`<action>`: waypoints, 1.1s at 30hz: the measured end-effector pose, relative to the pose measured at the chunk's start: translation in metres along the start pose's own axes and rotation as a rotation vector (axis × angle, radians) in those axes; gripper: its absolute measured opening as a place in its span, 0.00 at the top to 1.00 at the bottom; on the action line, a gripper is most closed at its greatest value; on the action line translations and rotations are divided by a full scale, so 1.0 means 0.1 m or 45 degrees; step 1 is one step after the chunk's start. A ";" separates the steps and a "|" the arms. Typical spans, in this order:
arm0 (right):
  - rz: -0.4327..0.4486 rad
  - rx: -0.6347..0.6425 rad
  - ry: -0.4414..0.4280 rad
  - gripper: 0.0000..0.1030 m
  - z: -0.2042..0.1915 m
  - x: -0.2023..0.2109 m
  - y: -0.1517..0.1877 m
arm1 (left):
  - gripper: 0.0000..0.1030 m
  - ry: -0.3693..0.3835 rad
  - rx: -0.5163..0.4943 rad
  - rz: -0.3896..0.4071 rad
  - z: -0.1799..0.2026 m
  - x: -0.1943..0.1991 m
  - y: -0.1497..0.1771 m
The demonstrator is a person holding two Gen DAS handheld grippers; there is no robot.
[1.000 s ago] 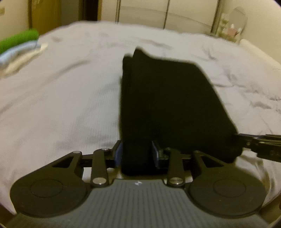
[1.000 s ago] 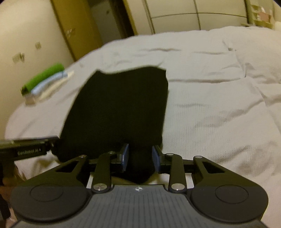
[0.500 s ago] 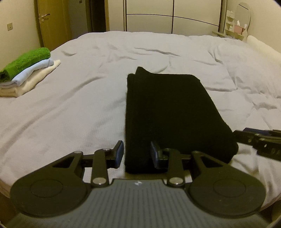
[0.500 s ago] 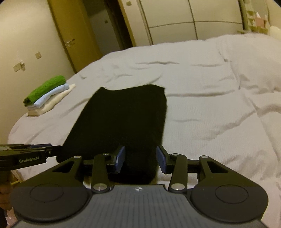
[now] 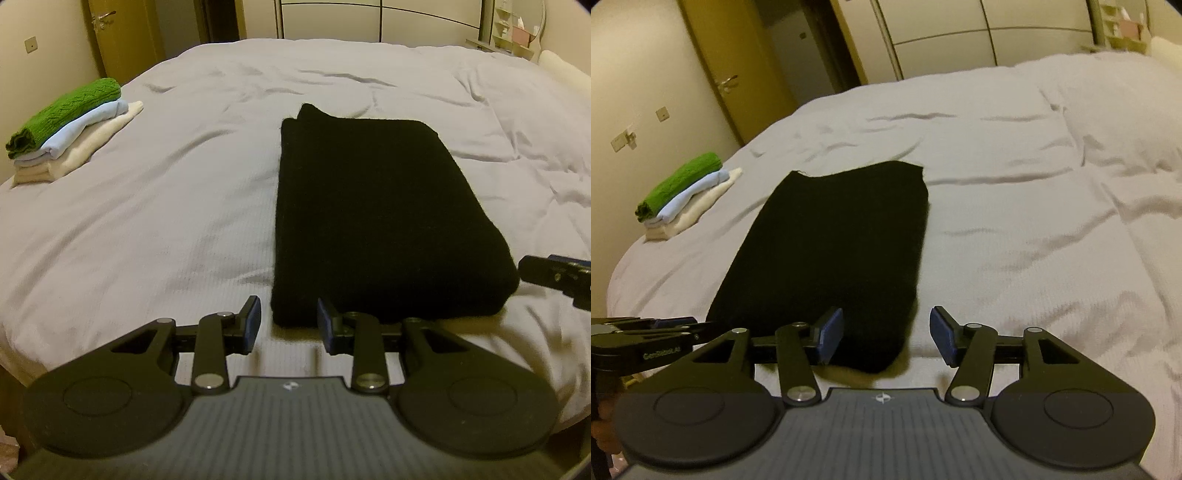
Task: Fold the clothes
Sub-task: 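Press the new fold flat, then open both grippers and withdraw, then reach both grippers to the sides of the folded black garment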
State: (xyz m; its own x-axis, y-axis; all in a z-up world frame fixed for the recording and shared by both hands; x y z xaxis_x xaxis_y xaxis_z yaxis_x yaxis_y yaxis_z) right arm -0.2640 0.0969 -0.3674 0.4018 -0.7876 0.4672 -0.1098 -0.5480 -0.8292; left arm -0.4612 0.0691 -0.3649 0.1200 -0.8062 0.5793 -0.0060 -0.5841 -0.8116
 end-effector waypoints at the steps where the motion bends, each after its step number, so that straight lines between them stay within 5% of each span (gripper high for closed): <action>1: -0.006 -0.005 0.003 0.45 0.01 0.01 0.01 | 0.73 -0.001 0.000 -0.001 0.00 0.02 -0.01; 12: -0.044 0.000 0.007 0.32 -0.03 0.11 0.09 | 0.71 0.014 0.004 -0.002 0.04 0.15 0.03; 21: -0.098 -0.019 0.040 0.15 0.06 0.18 0.24 | 0.62 0.038 0.226 -0.062 -0.34 0.20 0.26; 28: -0.180 -0.065 0.090 0.14 0.18 0.12 0.40 | 0.55 0.096 0.410 -0.087 -0.54 0.23 0.36; 33: -0.204 -0.066 0.131 0.13 0.20 0.12 0.40 | 0.44 0.113 0.391 -0.052 -0.45 0.30 0.28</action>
State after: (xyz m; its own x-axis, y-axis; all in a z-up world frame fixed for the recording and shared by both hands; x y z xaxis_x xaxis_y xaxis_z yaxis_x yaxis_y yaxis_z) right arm -0.2457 0.0708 -0.4011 0.3230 -0.7122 0.6233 -0.0998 -0.6805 -0.7259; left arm -0.5025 0.0242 -0.3665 0.0272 -0.7958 0.6050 0.2984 -0.5712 -0.7647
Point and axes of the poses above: each gripper's, at about its wrist camera, not at the fingertips, and x roughly against the way its jaws point, z to its right, y to its underside, the point moved 9 cm from there along -x, roughly the way its jaws point, and after that the axes turned 14 degrees about z, right-handed, at the moved point
